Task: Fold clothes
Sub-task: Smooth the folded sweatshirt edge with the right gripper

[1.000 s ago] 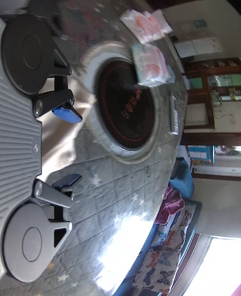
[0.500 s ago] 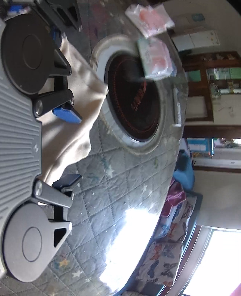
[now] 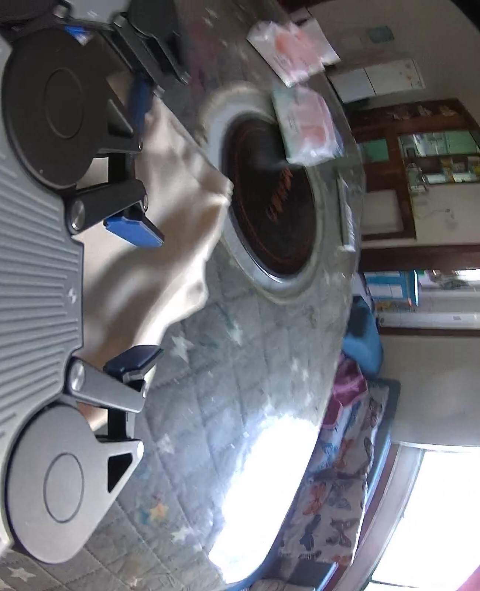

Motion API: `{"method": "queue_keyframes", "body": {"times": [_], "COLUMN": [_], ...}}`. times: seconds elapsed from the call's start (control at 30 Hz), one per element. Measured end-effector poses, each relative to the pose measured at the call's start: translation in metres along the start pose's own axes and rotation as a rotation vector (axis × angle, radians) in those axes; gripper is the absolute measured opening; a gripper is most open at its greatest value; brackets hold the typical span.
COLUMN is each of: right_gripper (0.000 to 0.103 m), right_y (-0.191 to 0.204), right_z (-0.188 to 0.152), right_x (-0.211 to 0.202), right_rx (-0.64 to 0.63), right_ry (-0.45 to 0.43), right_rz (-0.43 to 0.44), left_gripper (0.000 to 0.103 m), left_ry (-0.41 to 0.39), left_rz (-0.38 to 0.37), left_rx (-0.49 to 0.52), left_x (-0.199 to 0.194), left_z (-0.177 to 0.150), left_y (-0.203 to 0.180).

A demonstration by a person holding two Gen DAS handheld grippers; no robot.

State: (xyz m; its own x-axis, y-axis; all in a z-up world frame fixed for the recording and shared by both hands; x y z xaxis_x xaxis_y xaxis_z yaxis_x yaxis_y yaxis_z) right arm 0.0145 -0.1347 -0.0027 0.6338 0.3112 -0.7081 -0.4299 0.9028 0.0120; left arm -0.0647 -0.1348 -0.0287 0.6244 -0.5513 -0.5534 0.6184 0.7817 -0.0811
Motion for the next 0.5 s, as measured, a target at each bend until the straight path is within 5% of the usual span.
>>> {"method": "queue_keyframes", "body": {"times": [0.5], "right_gripper": [0.052], "right_y": [-0.008], "right_z": [-0.034], "right_x": [-0.046], "right_rx": [0.051], "right_ry": [-0.033], "right_rz": [-0.063], "left_gripper": [0.103], "left_ry": [-0.001], "left_rz": [-0.001], "left_rx": [0.003], "left_x": [0.000], "left_z": [-0.002], "left_y": [0.002]}}
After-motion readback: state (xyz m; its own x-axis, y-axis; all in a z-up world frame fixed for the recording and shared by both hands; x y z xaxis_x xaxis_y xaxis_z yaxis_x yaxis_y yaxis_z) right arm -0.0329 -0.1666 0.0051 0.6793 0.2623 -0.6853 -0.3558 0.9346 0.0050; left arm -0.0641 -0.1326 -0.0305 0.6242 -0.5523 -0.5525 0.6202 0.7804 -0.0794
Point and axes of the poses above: each gripper's, at about its wrist camera, not at the fingertips, and x roughly the way its jaws point, y to its left, z to its top, the point moved 6 cm from there along x, roughly the way its jaws point, and after that the axes turned 1 degree about z, right-handed, at the moved point
